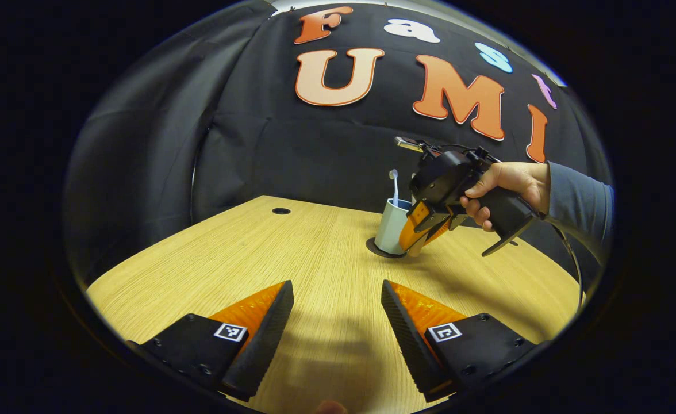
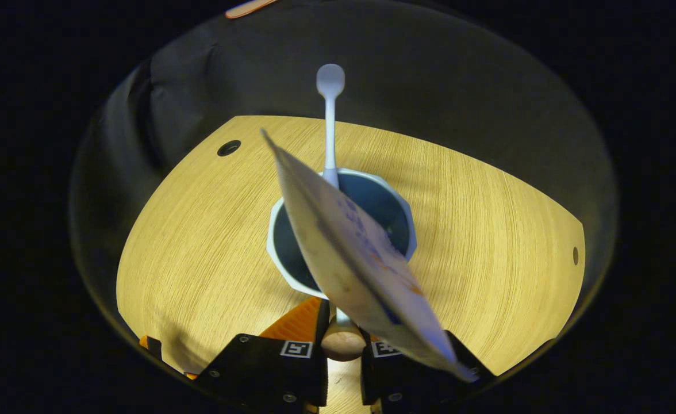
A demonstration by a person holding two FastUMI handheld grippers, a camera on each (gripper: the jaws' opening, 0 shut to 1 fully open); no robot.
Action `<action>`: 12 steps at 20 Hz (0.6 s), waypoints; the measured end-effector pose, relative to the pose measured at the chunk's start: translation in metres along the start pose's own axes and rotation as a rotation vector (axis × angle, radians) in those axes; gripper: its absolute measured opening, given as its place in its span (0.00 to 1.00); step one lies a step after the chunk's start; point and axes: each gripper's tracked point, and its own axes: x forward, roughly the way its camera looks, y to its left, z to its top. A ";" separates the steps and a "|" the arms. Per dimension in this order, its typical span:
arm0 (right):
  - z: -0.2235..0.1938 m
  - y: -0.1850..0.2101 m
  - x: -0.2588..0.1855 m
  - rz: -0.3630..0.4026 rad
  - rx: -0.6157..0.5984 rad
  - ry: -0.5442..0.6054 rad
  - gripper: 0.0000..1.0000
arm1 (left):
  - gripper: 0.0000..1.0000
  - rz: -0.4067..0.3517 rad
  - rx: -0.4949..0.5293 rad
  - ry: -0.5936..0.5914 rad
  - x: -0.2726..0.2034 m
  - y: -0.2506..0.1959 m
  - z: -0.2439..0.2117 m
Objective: Put the toothbrush and toothpaste on the desktop into the cup, then pick up the cup and place it on the coaster on the desktop.
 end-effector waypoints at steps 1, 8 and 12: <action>0.000 0.000 -0.001 0.003 -0.003 0.006 0.23 | 0.99 -0.003 -0.003 0.005 0.000 -0.001 -0.003; -0.003 0.001 -0.008 0.004 0.036 0.010 0.34 | 0.99 0.017 -0.019 0.012 -0.003 0.008 -0.008; 0.005 -0.003 -0.017 -0.008 0.008 -0.035 0.51 | 0.99 0.024 -0.024 0.015 -0.006 0.007 -0.008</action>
